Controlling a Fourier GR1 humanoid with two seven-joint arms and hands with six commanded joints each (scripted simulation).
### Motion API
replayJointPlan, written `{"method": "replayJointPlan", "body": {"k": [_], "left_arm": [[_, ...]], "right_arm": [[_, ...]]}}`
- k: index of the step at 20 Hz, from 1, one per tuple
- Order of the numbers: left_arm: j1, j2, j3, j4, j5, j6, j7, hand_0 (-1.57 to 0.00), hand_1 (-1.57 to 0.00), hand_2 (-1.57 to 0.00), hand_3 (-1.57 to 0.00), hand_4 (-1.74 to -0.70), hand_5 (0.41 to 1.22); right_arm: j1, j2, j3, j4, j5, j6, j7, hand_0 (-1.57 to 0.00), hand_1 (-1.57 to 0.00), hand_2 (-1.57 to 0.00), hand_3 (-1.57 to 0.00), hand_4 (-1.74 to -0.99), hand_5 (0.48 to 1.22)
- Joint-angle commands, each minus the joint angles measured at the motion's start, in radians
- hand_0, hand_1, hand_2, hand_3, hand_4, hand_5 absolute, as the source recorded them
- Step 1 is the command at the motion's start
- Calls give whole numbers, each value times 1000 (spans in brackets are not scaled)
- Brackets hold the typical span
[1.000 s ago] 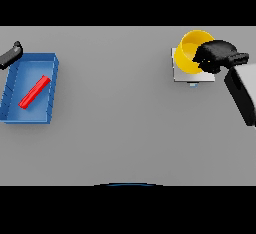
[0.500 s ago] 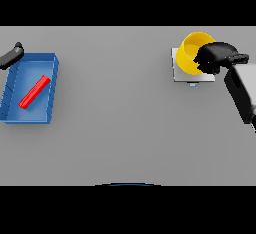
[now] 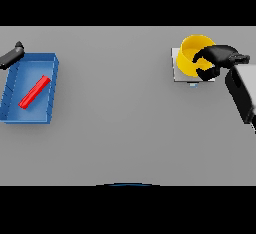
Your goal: Pick up the red beaker and tilt it to pour out 1 green nut into yellow bowl. Pick up the yellow bowl and place it on the metallic measuring scale.
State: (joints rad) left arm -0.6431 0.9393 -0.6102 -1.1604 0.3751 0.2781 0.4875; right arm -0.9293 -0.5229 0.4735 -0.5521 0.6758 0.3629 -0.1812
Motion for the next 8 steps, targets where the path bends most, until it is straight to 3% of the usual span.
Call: {"method": "replayJointPlan", "body": {"k": [1, 8], "left_arm": [[2, 5, 7, 2, 7, -3, -1, 1, 1, 1, 1, -853, 771], [-8, -3, -6, -6, -5, 10, 25, 1, 1, 1, 1, -851, 768]], "right_arm": [[-9, 6, 0, 8, 3, 0, 14, -237, -178, -256, -465, -1471, 836], [-15, -14, 18, 6, 22, 6, -17, -49, -37, -59, -263, -1414, 796]]}}
